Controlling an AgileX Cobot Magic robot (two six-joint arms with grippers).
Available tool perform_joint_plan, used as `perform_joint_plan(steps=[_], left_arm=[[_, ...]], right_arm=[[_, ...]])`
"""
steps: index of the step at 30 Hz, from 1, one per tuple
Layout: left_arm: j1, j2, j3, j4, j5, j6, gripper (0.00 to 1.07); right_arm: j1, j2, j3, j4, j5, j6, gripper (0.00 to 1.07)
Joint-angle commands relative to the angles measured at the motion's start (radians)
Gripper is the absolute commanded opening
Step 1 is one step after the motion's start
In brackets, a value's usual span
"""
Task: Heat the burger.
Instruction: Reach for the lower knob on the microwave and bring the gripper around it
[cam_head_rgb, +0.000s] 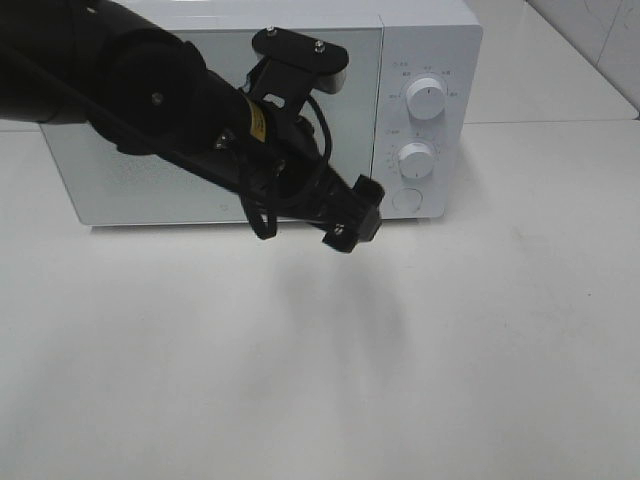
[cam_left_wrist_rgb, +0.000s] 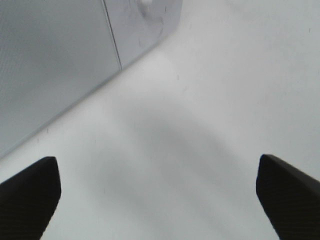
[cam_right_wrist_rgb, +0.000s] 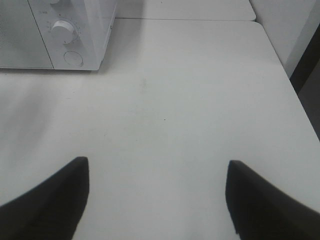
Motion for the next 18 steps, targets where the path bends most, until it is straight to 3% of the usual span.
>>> perform_joint_plan(steps=[1, 2, 4, 10, 15, 16, 18], left_arm=[[-0.007, -0.057, 0.001, -0.022, 0.207, -0.007, 1.00], [-0.007, -0.057, 0.001, -0.022, 0.207, -0.007, 1.00], [-0.006, -0.110, 0.001, -0.022, 0.442, 0.001, 1.00], [0.028, -0.175, 0.001, -0.036, 0.542, -0.007, 1.00], [0.180, -0.255, 0.001, -0.052, 0.606, 0.009, 1.00], [0.180, -0.255, 0.001, -0.052, 0.606, 0.009, 1.00], [0.266, -0.304, 0.001, -0.062, 0.654, 0.038, 1.00]], right_arm=[[-0.006, -0.025, 0.002, 0.000, -0.009, -0.006, 0.73], [-0.006, -0.025, 0.002, 0.000, -0.009, -0.006, 0.73], [-0.006, -0.025, 0.002, 0.000, -0.009, -0.006, 0.73], [-0.006, -0.025, 0.002, 0.000, -0.009, -0.006, 0.73], [-0.006, -0.025, 0.002, 0.000, -0.009, -0.006, 0.73], [-0.006, -0.025, 0.002, 0.000, -0.009, -0.006, 0.73], [-0.006, -0.025, 0.002, 0.000, -0.009, -0.006, 0.73]])
